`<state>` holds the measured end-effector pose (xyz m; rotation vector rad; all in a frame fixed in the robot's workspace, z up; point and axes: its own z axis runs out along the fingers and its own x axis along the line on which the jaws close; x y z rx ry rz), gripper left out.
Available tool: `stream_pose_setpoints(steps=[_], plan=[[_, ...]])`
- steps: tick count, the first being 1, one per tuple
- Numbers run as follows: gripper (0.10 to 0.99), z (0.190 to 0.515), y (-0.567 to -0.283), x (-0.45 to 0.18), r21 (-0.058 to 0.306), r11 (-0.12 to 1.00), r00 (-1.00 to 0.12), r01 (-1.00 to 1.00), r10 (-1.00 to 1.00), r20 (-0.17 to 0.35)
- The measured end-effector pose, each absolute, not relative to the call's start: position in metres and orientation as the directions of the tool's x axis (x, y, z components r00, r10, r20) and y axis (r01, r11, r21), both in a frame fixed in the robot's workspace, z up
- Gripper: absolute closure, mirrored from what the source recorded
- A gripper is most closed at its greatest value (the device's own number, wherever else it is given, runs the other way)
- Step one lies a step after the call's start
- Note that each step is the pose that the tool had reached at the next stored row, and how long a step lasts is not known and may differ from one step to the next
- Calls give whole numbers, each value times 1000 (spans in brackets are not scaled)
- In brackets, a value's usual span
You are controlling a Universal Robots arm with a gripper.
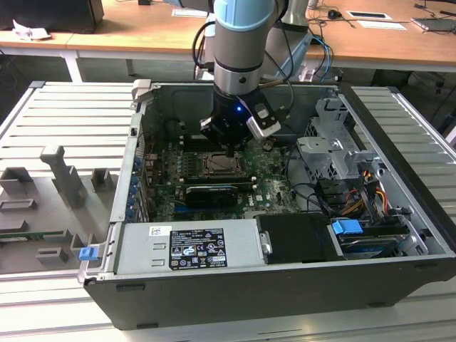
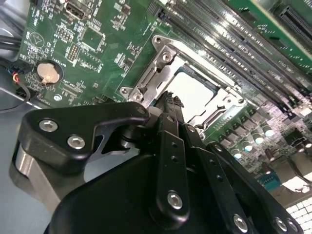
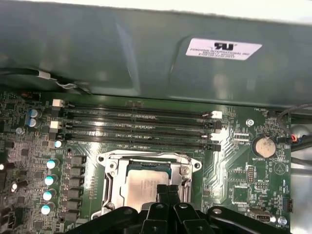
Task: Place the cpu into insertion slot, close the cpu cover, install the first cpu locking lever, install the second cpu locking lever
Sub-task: 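Install the second cpu locking lever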
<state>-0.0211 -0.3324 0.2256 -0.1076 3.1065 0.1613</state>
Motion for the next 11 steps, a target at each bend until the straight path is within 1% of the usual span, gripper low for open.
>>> stream_pose_setpoints(steps=[11], plan=[[980, 226, -343, -21, 102, 992, -997, -70, -67, -32]])
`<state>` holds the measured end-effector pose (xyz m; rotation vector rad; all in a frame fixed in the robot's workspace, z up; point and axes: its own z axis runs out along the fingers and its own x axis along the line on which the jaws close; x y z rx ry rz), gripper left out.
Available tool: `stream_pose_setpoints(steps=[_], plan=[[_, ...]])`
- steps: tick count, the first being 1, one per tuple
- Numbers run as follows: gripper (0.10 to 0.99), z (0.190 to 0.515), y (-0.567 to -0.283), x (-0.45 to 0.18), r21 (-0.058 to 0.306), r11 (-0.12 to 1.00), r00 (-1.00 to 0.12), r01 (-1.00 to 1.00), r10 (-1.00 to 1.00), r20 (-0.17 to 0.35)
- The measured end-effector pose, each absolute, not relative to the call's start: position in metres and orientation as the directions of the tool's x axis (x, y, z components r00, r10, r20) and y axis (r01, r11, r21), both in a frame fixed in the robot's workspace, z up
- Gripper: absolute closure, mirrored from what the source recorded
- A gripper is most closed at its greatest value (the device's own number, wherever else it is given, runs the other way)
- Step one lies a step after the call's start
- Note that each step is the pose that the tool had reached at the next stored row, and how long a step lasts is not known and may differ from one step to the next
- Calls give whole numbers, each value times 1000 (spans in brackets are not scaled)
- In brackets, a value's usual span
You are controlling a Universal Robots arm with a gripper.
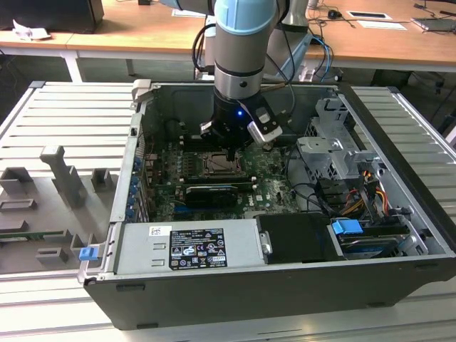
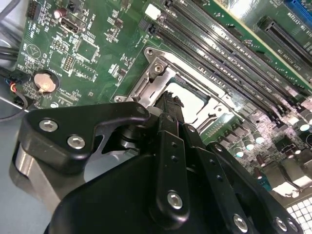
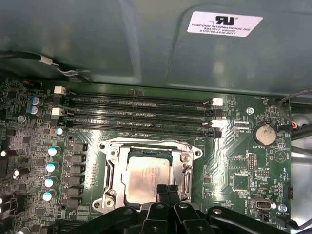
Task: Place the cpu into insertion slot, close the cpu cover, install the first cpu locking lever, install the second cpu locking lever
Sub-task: 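Install the second cpu locking lever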
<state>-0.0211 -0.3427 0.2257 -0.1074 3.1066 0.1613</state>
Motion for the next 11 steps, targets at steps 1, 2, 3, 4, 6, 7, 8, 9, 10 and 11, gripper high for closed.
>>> stream_pose_setpoints(steps=[1, 2, 3, 4, 6, 7, 8, 9, 10, 11], plan=[[980, 227, -343, -21, 102, 992, -997, -70, -67, -32], [980, 228, -343, -21, 103, 992, -997, -70, -67, -33], [980, 228, -344, -21, 102, 992, -997, -70, -67, -33], [980, 228, -344, -21, 102, 992, -997, -70, -67, -33], [980, 228, -346, -21, 102, 992, -997, -70, -67, -33], [980, 228, -347, -21, 102, 992, -997, -70, -67, -33], [980, 228, -347, -21, 102, 992, -997, -70, -67, -33], [980, 228, -348, -21, 103, 992, -997, -70, -67, -33], [980, 228, -348, -21, 102, 992, -997, -70, -67, -33], [980, 228, -349, -21, 102, 992, -997, -70, -67, -33]])
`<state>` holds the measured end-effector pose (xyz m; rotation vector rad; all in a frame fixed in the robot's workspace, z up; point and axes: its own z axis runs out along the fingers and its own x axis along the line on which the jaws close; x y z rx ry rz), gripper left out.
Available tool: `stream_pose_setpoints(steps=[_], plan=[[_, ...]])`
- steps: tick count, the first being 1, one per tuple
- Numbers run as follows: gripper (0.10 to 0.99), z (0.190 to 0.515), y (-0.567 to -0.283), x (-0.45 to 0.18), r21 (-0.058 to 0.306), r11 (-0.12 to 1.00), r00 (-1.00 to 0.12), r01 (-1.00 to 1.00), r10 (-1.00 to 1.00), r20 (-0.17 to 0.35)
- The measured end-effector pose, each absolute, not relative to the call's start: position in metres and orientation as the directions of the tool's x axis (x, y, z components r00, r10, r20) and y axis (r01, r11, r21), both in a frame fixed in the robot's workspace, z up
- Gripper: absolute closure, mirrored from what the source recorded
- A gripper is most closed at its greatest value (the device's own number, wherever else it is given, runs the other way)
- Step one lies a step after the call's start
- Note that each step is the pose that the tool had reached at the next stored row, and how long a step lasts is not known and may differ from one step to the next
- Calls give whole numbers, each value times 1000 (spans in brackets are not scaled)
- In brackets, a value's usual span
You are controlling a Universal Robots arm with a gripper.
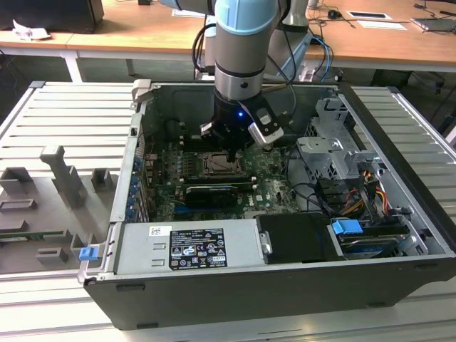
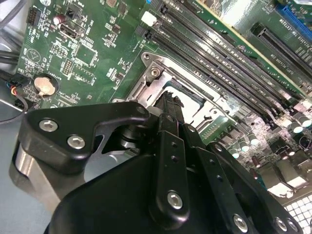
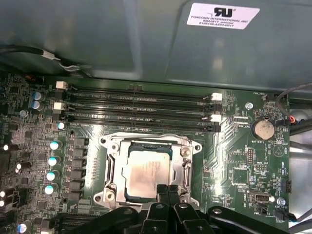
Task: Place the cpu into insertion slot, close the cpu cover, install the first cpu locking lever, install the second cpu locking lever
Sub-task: 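Install the second cpu locking lever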
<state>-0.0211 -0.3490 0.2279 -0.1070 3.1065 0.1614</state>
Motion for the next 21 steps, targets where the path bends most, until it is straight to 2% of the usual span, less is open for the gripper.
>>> stream_pose_setpoints(steps=[21], plan=[[980, 228, -371, -21, 102, 992, -997, -70, -67, -33]])
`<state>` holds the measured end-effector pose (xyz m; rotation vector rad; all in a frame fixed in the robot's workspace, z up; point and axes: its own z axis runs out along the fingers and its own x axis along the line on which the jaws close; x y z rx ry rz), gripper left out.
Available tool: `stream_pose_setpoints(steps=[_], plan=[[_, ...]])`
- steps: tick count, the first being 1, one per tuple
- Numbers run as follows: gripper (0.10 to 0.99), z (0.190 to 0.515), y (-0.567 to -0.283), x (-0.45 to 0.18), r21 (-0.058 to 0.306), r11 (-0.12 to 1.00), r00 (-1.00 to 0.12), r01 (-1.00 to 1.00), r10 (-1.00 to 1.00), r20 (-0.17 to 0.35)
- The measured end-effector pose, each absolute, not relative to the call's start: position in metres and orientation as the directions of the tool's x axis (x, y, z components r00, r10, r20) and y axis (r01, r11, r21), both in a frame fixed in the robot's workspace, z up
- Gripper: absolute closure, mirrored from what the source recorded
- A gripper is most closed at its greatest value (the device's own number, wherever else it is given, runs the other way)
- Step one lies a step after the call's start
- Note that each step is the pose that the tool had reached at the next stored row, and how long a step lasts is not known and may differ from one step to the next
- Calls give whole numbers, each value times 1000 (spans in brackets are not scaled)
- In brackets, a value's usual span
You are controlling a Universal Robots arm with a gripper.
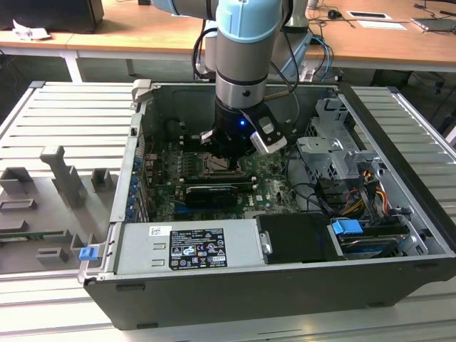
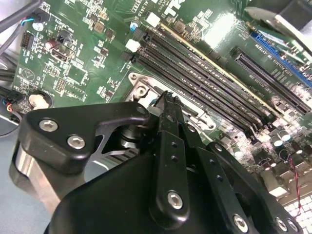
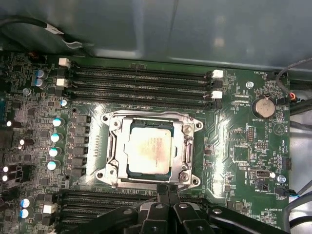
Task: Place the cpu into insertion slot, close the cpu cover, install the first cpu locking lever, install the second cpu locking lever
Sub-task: 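Install the second cpu locking lever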
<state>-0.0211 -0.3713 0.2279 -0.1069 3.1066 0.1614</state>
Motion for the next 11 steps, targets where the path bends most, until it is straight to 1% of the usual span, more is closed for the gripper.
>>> stream_pose_setpoints(steps=[11], plan=[[980, 228, -374, -21, 102, 992, -997, -70, -67, -33]])
